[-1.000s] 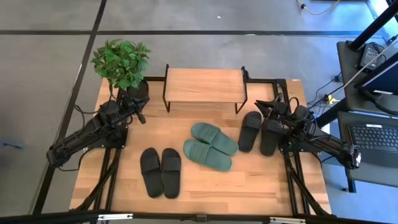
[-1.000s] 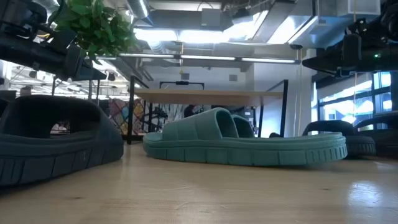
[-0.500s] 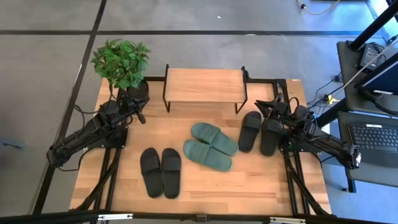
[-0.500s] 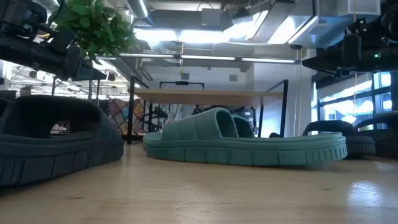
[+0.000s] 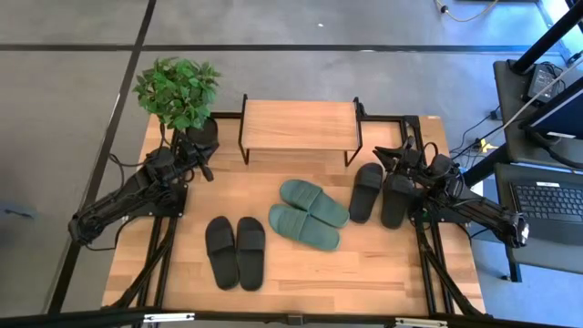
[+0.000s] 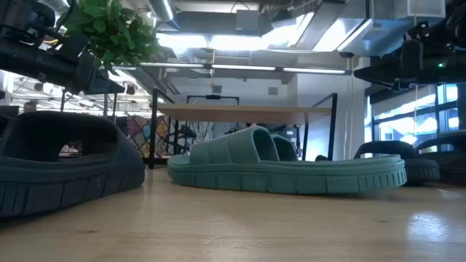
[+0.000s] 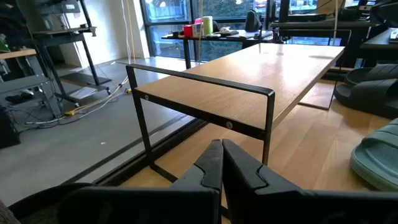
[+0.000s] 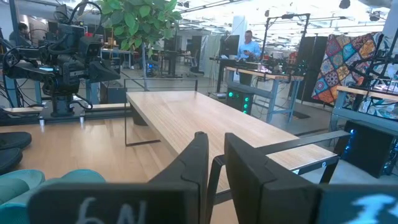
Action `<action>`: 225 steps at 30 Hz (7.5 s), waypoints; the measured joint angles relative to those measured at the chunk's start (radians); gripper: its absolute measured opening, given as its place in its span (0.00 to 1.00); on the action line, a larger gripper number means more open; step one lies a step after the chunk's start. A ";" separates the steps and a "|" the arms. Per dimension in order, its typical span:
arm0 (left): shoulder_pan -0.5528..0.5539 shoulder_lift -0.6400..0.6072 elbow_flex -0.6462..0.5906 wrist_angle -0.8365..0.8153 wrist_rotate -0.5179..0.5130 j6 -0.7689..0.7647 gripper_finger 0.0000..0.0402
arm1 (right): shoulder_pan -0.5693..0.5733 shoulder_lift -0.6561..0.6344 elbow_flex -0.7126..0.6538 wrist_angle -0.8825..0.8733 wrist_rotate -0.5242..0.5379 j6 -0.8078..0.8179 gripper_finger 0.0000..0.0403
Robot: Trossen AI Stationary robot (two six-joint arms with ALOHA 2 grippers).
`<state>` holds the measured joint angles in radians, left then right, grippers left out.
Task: Pick and place slides into the shelf
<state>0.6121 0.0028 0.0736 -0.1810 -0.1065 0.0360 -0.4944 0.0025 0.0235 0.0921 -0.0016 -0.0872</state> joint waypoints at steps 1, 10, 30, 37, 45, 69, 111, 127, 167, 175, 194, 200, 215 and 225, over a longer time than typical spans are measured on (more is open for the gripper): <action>0.000 0.000 0.000 0.000 0.000 0.000 0.00 | 0.000 0.000 0.000 0.000 0.000 0.000 0.14; 0.000 0.000 0.000 0.000 0.000 0.000 0.00 | 0.000 0.000 0.000 0.000 0.000 0.000 0.14; 0.000 0.000 0.000 0.000 0.000 0.000 0.00 | 0.000 0.000 0.000 0.000 0.000 0.000 0.14; 0.000 0.000 0.000 0.000 0.000 0.000 0.00 | 0.000 0.000 0.000 0.000 0.000 0.000 0.14; 0.000 0.000 0.000 0.000 0.000 0.000 0.00 | 0.000 0.000 0.000 0.000 0.000 0.000 0.14; 0.000 0.000 0.000 0.000 0.000 0.000 0.00 | 0.000 0.000 0.000 0.002 -0.011 0.385 0.14; 0.000 0.000 0.000 0.000 0.000 0.000 0.00 | 0.001 0.192 0.203 -0.089 -0.228 0.356 0.52; 0.000 0.000 0.000 0.001 0.000 0.000 0.00 | 0.002 0.192 0.203 -0.079 -0.228 0.201 0.52; 0.000 0.000 -0.001 0.010 0.000 -0.002 0.00 | 0.061 0.870 0.849 -1.156 0.101 0.296 0.52; 0.000 0.000 -0.001 0.010 0.000 -0.009 0.00 | 0.219 0.961 1.006 -1.343 0.079 0.302 0.52; 0.000 0.000 -0.001 0.010 0.000 -0.008 0.00 | 0.537 1.258 1.101 -1.616 0.097 0.669 0.36; 0.000 0.000 -0.001 0.010 0.000 -0.008 0.00 | 0.558 1.275 1.101 -1.608 0.083 0.663 0.36; 0.000 0.000 -0.001 0.010 0.000 -0.008 0.00 | 0.558 1.275 1.101 -1.597 0.052 0.689 0.36; 0.000 0.000 0.000 0.010 0.000 -0.007 0.00 | 0.556 1.274 1.100 -1.562 0.051 0.523 0.36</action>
<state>0.6121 0.0029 0.0734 -0.1710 -0.1062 0.0288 0.0620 1.2766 1.1236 -1.4703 0.0498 0.4353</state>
